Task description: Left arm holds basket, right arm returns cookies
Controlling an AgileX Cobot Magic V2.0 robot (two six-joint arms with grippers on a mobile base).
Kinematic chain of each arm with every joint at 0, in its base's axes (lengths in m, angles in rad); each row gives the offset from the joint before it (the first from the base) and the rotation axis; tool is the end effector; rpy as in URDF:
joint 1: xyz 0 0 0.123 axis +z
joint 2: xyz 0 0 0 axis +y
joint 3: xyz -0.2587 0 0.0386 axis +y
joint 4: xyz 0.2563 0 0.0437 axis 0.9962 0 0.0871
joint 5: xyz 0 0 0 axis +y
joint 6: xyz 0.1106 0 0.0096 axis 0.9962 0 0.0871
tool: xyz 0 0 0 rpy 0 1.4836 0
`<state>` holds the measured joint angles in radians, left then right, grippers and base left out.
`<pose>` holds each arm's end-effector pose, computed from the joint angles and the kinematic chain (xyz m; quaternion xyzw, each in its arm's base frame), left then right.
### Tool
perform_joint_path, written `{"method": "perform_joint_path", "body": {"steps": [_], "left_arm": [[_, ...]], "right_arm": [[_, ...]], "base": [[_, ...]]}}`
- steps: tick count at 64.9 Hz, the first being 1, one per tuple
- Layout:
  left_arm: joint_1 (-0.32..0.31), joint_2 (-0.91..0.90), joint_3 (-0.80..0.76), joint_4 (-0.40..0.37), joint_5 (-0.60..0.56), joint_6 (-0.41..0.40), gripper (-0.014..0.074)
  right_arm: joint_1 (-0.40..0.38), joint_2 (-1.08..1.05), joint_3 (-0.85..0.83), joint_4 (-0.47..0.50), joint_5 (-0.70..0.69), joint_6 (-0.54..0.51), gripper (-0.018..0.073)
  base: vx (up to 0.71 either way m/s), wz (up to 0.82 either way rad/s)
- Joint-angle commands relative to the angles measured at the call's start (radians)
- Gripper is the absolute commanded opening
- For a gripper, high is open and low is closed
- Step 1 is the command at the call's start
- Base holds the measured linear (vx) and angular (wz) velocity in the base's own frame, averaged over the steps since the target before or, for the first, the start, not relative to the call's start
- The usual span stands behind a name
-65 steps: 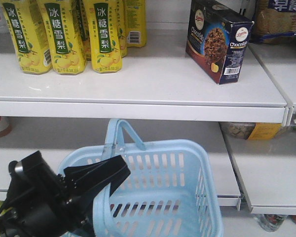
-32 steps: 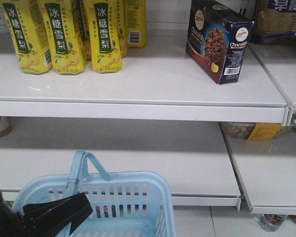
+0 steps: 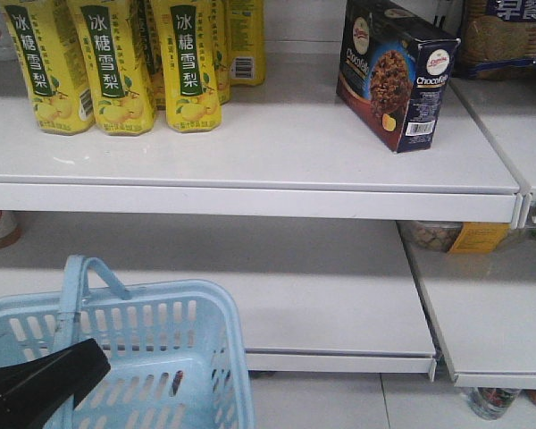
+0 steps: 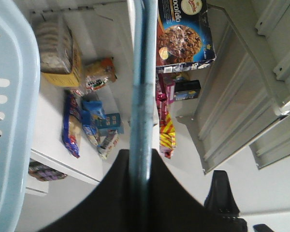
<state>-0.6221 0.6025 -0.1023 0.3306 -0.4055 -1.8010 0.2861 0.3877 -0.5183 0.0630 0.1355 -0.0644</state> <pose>0.1255 -0.1075 0.2138 -0.2620 0.6670 -0.6292 0.3009 0.1284 0.0388 0.3423 -0.1003 0.6699 0.1070 0.7279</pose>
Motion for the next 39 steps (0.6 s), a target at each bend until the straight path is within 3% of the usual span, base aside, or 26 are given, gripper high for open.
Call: {"method": "perform_joint_path", "body": {"steps": [1, 16, 39], "left_arm": [[0.034, -0.04, -0.029, 0.062, -0.032, 0.01, -0.0003], [0.141, -0.136, -0.029, 0.229, 0.059, 0.01, -0.0003], [0.299, -0.21, -0.029, 0.226, 0.071, 0.009, -0.0003]], "right_arm": [[-0.006, 0.006, -0.028, -0.004, -0.069, -0.006, -0.0011], [-0.006, 0.006, -0.028, -0.004, -0.069, -0.006, -0.0011], [-0.006, 0.006, -0.028, -0.004, -0.069, -0.006, -0.0011]], "base": [[0.0, 0.0], [0.0, 0.0], [0.0, 0.0]]}}
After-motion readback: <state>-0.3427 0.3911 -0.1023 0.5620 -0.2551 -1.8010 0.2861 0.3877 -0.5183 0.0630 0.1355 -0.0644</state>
